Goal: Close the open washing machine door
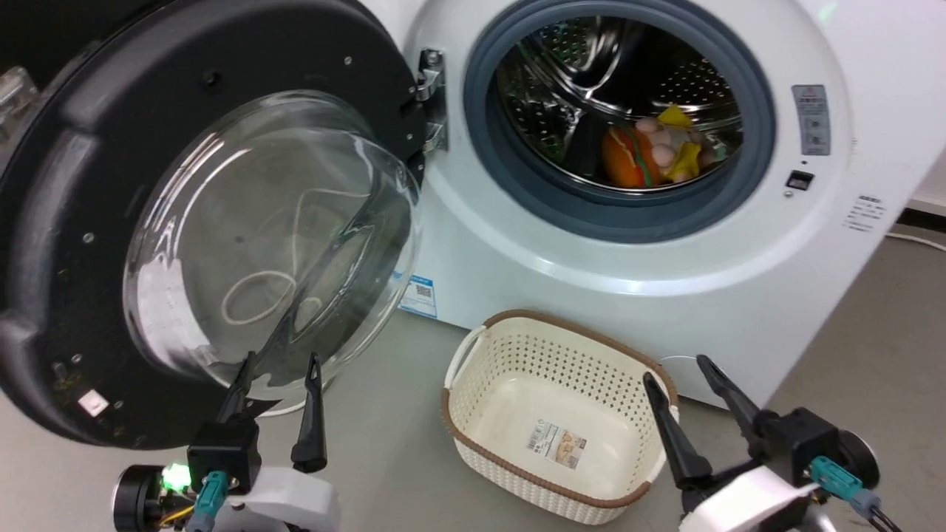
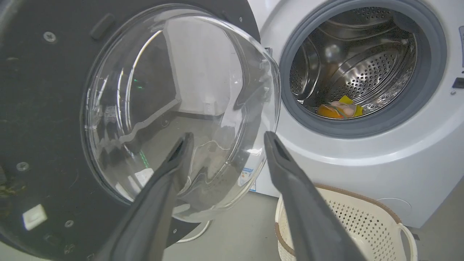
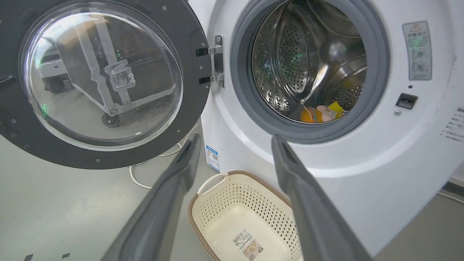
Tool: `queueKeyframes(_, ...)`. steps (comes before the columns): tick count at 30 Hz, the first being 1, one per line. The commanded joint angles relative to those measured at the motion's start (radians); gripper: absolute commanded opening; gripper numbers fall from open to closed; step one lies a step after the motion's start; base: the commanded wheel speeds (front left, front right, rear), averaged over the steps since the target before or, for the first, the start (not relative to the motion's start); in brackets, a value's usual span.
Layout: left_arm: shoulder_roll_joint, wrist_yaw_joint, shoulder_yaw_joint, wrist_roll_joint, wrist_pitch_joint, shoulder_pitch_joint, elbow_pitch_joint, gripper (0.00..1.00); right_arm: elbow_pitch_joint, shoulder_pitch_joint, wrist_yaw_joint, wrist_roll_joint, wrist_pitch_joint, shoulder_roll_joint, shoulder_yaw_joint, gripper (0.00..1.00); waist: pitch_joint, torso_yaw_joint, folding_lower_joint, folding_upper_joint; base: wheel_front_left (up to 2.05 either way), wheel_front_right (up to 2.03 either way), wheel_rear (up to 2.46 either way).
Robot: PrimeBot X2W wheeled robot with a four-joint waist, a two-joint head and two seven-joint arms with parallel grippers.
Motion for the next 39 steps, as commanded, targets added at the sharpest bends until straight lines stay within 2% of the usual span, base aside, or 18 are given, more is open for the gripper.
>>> queueKeyframes(1,-0.002,0.006,0.002,-0.005,-0.011,0.014,-0.006,1.00,0.005,-0.017,0.000,0.003,-0.011,0.002,0.009,1.00,0.003,0.008,0.0000,0.0000,0.00,0.00,0.00)
queueKeyframes(31,-0.012,0.042,0.004,-0.009,-0.078,0.052,-0.032,1.00,0.053,-0.060,0.001,0.056,-0.078,-0.010,0.113,1.00,0.011,0.144,0.0000,0.0000,-0.03,-0.03,-0.03)
queueKeyframes(32,-0.012,0.041,0.004,-0.010,-0.080,0.053,-0.032,0.47,0.054,-0.059,0.001,0.057,-0.080,-0.010,0.115,1.00,0.011,0.149,0.0000,0.0000,0.00,0.00,0.00)
queueKeyframes(33,-0.012,0.040,0.003,-0.010,-0.083,0.053,-0.034,0.00,0.054,-0.059,0.001,0.058,-0.082,-0.010,0.117,1.00,0.011,0.153,0.0000,0.0000,0.00,0.00,0.00)
queueKeyframes(39,-0.013,0.027,0.022,-0.033,-0.095,0.043,-0.081,0.00,0.057,-0.049,0.001,0.062,-0.094,-0.010,0.117,1.00,0.013,0.179,0.0000,0.0000,0.00,0.00,0.00)
